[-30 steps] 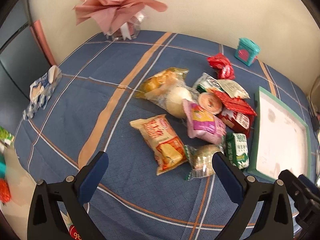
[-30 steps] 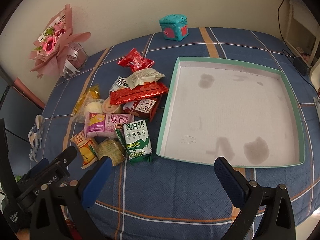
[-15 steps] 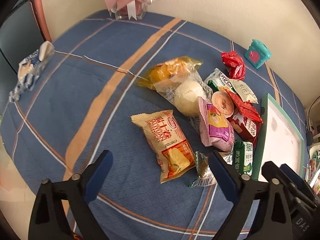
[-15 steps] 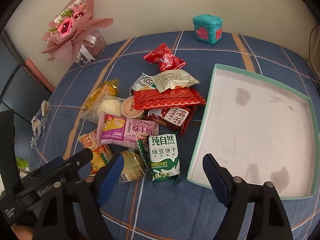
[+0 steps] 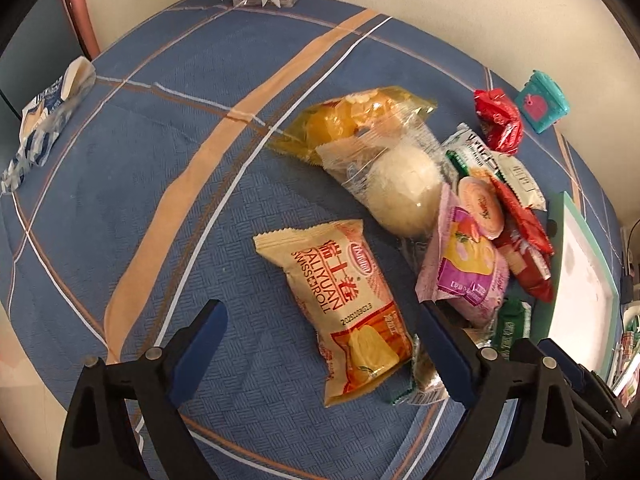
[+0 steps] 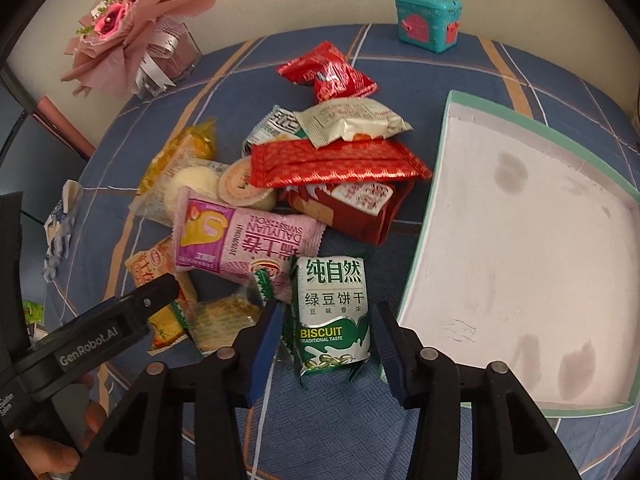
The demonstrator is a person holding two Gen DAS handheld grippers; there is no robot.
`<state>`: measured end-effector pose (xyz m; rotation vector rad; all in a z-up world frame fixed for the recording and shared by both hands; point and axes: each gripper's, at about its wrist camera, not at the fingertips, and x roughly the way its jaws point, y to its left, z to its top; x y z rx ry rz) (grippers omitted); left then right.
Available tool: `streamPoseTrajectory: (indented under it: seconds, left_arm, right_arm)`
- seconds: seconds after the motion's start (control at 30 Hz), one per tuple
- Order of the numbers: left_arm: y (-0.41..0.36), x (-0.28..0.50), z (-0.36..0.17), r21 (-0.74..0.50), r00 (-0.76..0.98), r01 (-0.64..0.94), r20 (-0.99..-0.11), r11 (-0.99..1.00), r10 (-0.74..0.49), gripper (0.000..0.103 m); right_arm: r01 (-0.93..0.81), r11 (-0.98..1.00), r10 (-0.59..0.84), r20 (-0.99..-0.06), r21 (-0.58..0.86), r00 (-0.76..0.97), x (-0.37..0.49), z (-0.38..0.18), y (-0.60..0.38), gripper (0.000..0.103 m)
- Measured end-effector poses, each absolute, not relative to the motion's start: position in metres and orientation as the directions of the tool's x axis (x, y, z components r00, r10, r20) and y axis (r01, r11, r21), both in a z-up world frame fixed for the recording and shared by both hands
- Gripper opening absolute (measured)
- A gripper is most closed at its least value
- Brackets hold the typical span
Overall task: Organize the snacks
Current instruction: 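Grasp the green BISCUIT box with the right tool while the left tool grasps the cream Swiss roll bag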
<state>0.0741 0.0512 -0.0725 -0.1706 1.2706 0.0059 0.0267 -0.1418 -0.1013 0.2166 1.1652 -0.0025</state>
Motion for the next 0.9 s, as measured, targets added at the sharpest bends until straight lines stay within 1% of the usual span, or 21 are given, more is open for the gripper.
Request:
streamPoseTrajectory:
  seconds: [0.07, 0.1, 0.13, 0.23, 0.3, 0.33, 0.37, 0.4, 0.43, 0.47, 0.53, 0.7, 0.8, 0.83, 0.87, 0.9]
  left_arm:
    - [0.052, 0.076, -0.078, -0.132, 0.288, -0.107, -0.953, 0.985, -0.096, 0.091]
    - [0.052, 0.077, -0.081, -0.136, 0.284, -0.111, -0.954, 0.985, -0.099, 0.088]
    - [0.052, 0.078, -0.084, -0.140, 0.280, -0.114, -0.954, 0.984, -0.103, 0.082]
    - [0.053, 0.081, -0.092, -0.143, 0.273, -0.124, -0.956, 0.982, -0.105, 0.080]
    - [0.053, 0.082, -0.096, -0.165, 0.274, -0.123, -0.953, 0.979, -0.127, 0.068]
    - [0.055, 0.086, -0.098, -0.194, 0.281, -0.120, -0.947, 0.974, -0.154, 0.058]
    - [0.057, 0.083, -0.100, -0.205, 0.287, -0.116, -0.944, 0.972, -0.164, 0.049]
    - [0.056, 0.082, -0.098, -0.207, 0.292, -0.112, -0.942, 0.972, -0.167, 0.045]
    - [0.054, 0.081, -0.096, -0.198, 0.295, -0.109, -0.942, 0.974, -0.158, 0.042]
    - [0.054, 0.080, -0.095, -0.189, 0.298, -0.108, -0.943, 0.976, -0.149, 0.039]
    - [0.055, 0.079, -0.094, -0.196, 0.303, -0.114, -0.940, 0.974, -0.154, 0.037]
    - [0.061, 0.075, -0.093, -0.201, 0.306, -0.140, -0.940, 0.969, -0.151, 0.034]
    - [0.072, 0.058, -0.080, -0.195, 0.307, -0.152, -0.941, 0.969, -0.141, 0.034]
    - [0.075, 0.057, -0.080, -0.194, 0.306, -0.157, -0.942, 0.968, -0.139, 0.034]
    - [0.077, 0.055, -0.080, -0.194, 0.304, -0.161, -0.943, 0.968, -0.138, 0.034]
    - [0.079, 0.054, -0.081, -0.196, 0.301, -0.165, -0.943, 0.967, -0.140, 0.034]
  right_arm:
    - [0.118, 0.979, 0.113, -0.917, 0.169, 0.382, 0.028, -0.107, -0.142, 0.044]
    - [0.120, 0.979, 0.109, -0.918, 0.165, 0.381, 0.028, -0.108, -0.142, 0.043]
    - [0.118, 0.980, 0.104, -0.918, 0.161, 0.381, 0.028, -0.108, -0.141, 0.043]
    - [0.115, 0.980, 0.104, -0.917, 0.160, 0.385, 0.028, -0.109, -0.140, 0.042]
    - [0.116, 0.980, 0.105, -0.916, 0.161, 0.387, 0.028, -0.109, -0.140, 0.042]
    - [0.115, 0.980, 0.105, -0.915, 0.161, 0.390, 0.027, -0.108, -0.140, 0.040]
    - [0.110, 0.981, 0.106, -0.912, 0.161, 0.395, 0.026, -0.106, -0.139, 0.034]
    - [0.104, 0.981, 0.107, -0.908, 0.162, 0.404, 0.025, -0.103, -0.139, 0.032]
    - [0.098, 0.980, 0.117, -0.904, 0.172, 0.412, 0.025, -0.100, -0.139, 0.024]
    - [0.092, 0.978, 0.131, -0.899, 0.185, 0.417, 0.026, -0.097, -0.139, 0.019]
    - [0.083, 0.978, 0.139, -0.897, 0.190, 0.419, 0.026, -0.094, -0.138, 0.017]
    - [0.085, 0.980, 0.130, -0.901, 0.181, 0.414, 0.025, -0.094, -0.139, 0.017]
    - [0.089, 0.979, 0.128, -0.893, 0.184, 0.432, 0.024, -0.091, -0.142, 0.019]
    - [0.089, 0.980, 0.124, -0.891, 0.180, 0.437, 0.025, -0.090, -0.143, 0.022]
    - [0.090, 0.980, 0.120, -0.890, 0.176, 0.439, 0.025, -0.090, -0.144, 0.030]
    - [0.092, 0.980, 0.116, -0.889, 0.174, 0.443, 0.027, -0.090, -0.145, 0.034]
